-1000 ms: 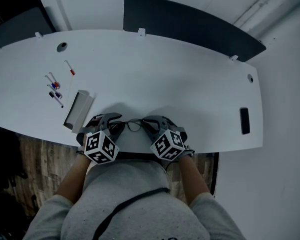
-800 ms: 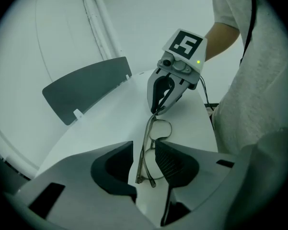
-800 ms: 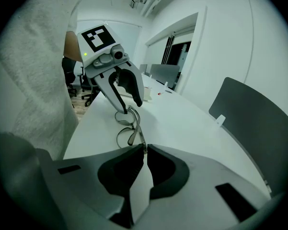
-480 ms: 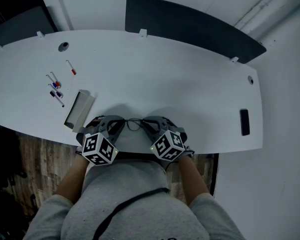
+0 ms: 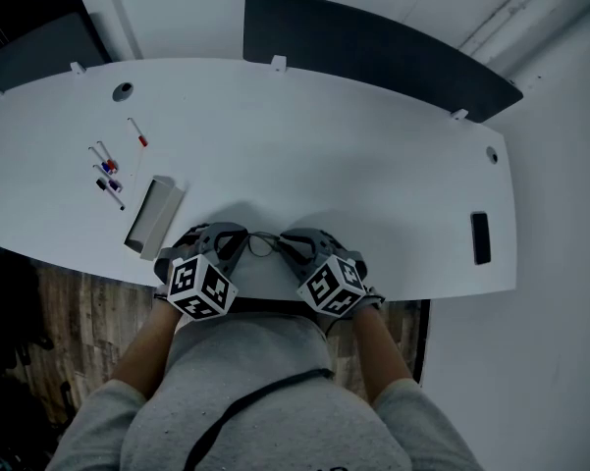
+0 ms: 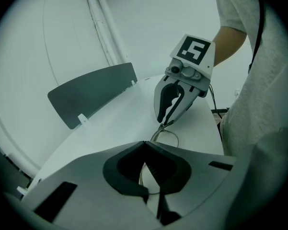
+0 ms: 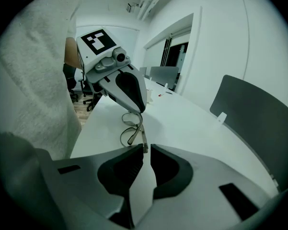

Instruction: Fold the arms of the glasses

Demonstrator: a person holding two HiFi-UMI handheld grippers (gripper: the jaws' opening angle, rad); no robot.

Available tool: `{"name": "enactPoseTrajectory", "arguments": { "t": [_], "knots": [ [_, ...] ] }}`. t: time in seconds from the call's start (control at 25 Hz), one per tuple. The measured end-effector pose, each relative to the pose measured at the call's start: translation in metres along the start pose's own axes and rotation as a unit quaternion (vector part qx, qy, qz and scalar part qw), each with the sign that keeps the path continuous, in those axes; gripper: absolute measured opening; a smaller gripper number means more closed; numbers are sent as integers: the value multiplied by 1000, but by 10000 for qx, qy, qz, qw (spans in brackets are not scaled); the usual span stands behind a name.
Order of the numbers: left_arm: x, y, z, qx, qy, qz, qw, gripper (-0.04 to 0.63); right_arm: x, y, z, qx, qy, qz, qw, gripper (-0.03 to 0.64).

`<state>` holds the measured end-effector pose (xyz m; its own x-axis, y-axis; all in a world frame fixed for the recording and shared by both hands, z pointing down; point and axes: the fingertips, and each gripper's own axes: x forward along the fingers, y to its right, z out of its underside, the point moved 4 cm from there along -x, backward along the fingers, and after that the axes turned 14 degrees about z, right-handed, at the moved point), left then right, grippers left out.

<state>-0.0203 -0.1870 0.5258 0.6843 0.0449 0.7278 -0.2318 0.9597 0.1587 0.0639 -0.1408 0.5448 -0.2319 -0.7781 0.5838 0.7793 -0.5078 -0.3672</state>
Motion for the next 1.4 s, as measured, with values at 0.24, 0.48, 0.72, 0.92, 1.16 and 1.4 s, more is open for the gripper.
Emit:
{"name": "enactPoseTrajectory", "arguments": {
  "t": [0.24, 0.48, 0.72, 0.92, 1.16, 1.4],
  "knots": [
    [6, 2, 1, -11, -97, 28, 9999, 15, -9, 6, 12, 183, -60, -12, 9998, 41],
    [9, 2, 2, -49, -122, 28, 9999, 15, -13, 10, 16, 245, -92, 54, 9996, 41],
    [10, 3, 2, 14, -167, 44, 9998, 15, -12, 7, 15, 237, -68, 9, 9997, 41],
    [8, 3, 1, 0, -128, 12, 9999, 15, -13, 7, 13, 244, -57, 7, 9997, 41],
    [5, 3, 3, -21, -22, -58, 10000, 15, -15, 8, 9, 340, 9, 90, 9994, 41],
    [-4, 1, 0, -25, 133, -226, 9997, 15, -17, 5, 4, 377, 57, 104, 9992, 41]
  ]
}}
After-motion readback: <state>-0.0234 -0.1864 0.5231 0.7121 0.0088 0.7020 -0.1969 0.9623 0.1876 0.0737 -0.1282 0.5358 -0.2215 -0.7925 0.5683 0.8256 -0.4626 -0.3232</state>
